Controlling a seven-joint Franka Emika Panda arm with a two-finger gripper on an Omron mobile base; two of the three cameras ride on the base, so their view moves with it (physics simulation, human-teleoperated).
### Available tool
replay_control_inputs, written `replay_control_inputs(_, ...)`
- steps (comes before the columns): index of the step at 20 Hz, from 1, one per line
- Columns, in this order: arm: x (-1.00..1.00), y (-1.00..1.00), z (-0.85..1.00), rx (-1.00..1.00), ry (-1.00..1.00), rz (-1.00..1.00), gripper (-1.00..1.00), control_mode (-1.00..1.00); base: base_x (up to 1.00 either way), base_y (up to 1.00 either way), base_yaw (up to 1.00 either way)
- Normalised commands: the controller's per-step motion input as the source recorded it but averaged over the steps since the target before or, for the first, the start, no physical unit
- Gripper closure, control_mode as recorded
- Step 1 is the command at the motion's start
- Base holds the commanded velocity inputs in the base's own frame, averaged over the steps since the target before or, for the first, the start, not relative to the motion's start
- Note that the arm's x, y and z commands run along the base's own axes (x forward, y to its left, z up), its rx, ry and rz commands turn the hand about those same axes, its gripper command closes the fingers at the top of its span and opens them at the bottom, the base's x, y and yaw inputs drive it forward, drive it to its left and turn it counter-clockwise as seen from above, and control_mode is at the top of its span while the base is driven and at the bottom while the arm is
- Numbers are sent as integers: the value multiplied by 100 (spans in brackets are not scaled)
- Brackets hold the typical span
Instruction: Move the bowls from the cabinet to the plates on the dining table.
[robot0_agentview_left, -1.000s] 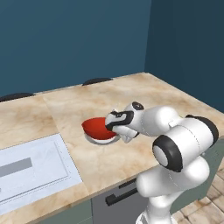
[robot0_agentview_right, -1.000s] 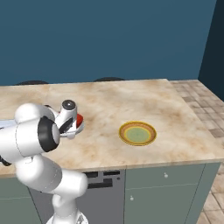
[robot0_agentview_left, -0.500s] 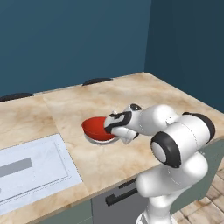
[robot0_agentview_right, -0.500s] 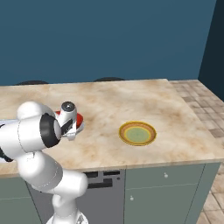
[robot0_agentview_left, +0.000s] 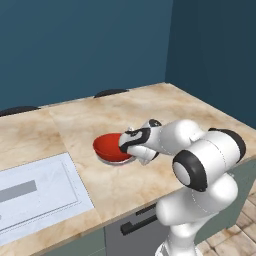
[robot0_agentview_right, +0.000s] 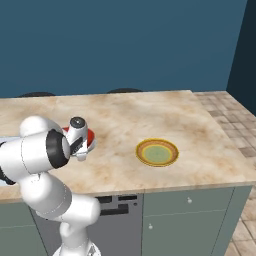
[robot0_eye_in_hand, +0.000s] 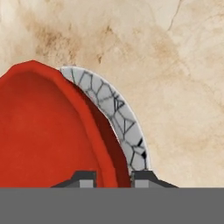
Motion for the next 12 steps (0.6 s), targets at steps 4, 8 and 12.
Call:
replay_control_inputs(4,0,-2,0,0,0,0,-100,-100,0,0,0)
replay_control_inputs(8,-3,-28,14,0,0,0,-100,-100,0,0,0)
replay_control_inputs(12,-17,-37,35,0,0,2,-100,-100,0,0,0)
